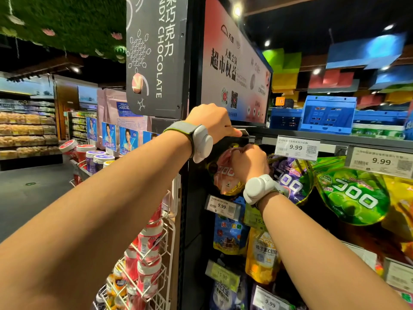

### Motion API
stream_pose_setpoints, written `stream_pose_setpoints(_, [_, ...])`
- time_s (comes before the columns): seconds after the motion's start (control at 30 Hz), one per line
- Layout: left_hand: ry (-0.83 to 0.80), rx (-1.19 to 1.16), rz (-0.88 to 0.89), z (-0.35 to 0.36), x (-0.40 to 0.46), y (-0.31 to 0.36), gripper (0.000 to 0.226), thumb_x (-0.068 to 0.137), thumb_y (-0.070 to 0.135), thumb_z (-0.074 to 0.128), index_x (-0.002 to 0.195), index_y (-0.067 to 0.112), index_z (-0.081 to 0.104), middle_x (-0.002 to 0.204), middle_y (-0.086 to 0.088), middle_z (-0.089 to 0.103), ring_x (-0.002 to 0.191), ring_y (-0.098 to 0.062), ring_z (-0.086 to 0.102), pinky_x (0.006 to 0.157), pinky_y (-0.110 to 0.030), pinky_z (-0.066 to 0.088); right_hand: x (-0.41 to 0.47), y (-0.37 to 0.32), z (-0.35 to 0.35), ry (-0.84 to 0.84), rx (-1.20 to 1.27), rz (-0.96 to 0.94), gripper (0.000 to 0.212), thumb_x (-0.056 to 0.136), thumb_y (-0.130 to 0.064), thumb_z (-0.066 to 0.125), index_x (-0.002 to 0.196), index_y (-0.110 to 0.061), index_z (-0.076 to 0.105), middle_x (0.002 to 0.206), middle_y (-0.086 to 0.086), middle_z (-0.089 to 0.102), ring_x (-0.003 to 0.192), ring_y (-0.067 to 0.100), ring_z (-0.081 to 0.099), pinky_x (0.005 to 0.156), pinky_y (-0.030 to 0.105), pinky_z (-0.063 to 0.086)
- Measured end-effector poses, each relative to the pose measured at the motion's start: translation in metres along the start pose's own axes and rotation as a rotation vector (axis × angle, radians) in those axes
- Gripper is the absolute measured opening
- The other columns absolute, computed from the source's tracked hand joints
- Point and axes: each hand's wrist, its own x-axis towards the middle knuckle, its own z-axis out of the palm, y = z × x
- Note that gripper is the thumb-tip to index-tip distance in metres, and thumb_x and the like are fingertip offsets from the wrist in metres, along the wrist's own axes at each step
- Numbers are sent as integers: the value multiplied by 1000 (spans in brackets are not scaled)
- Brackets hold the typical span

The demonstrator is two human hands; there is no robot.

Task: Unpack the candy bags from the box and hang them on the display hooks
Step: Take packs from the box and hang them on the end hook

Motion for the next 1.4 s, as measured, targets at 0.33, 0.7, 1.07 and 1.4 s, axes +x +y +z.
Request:
stream_pose_setpoints(0.33, [2, -53, 86, 2, -22, 2, 46, 91, 57, 53, 112, 21, 72, 100, -4, 71, 82, -24, 66, 80, -38, 58, -16, 19, -12, 9, -462, -266, 24, 98, -23, 51, 111, -11, 68, 113, 11, 68, 104, 34, 66, 73, 34, 43])
stream_pose_setpoints(0.7, [-74, -248, -4, 30, -81, 30, 59, 95, 50, 51, 144, 19, 44, 144, -5, 49, 132, -25, 46, 108, -37, 37, -73, 47, -43, -4, -396, -301, 30, 94, -41, 59, 111, -17, 54, 114, 7, 61, 107, 34, 59, 81, 41, 48])
stream_pose_setpoints(1.07, [-24, -1027, -441, 70, -165, 120, 32, 93, 42, 60, 112, 18, 69, 105, -1, 72, 98, -14, 67, 87, -38, 56, -153, 114, -105, 21, 27, -253, 15, 95, -34, 58, 94, -20, 64, 91, 1, 67, 87, 26, 62, 70, 34, 48])
stream_pose_setpoints(1.4, [-259, -1645, -714, 117, -273, 254, 15, 96, 24, 60, 97, 9, 63, 82, -4, 63, 68, -14, 59, 58, -26, 52, -278, 259, -143, 82, 296, 64, 13, 97, -23, 59, 87, -17, 65, 65, -5, 60, 63, 17, 54, 64, 38, 45])
